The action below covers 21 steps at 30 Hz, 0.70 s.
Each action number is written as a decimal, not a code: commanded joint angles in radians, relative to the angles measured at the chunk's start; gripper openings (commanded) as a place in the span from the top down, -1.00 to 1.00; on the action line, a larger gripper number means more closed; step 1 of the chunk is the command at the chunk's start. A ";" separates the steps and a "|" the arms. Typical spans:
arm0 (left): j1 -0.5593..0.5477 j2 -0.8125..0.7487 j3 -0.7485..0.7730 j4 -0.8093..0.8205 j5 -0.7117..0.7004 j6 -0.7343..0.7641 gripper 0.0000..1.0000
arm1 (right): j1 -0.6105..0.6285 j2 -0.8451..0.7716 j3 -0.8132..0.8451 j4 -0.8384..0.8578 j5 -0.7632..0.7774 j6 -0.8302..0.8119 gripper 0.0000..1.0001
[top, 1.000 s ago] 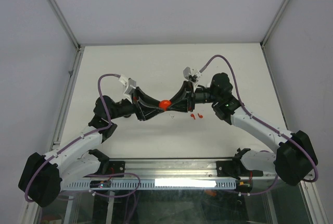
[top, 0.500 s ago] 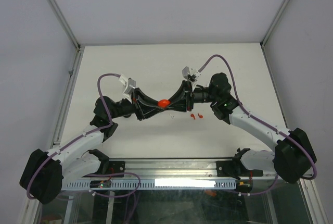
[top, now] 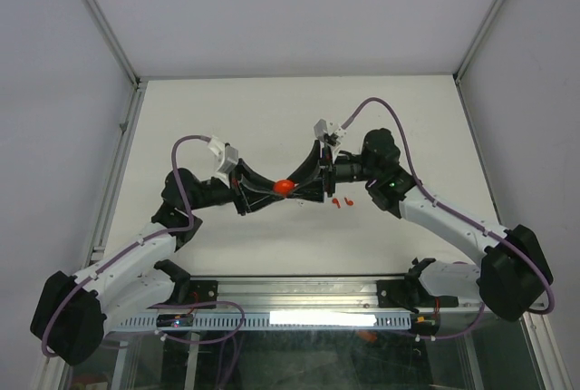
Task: Insert the wireless bluetooth earbuds into the charging case
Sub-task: Pick up the charging case at the center of the board, then open the charging case.
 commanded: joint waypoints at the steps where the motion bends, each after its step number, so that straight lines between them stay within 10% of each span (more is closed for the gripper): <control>1: -0.014 -0.037 0.026 -0.044 0.018 0.110 1.00 | -0.018 -0.044 0.045 0.005 0.027 -0.004 0.06; 21: -0.103 -0.050 0.001 -0.100 -0.021 0.263 1.00 | -0.050 -0.045 0.075 -0.147 0.118 -0.030 0.06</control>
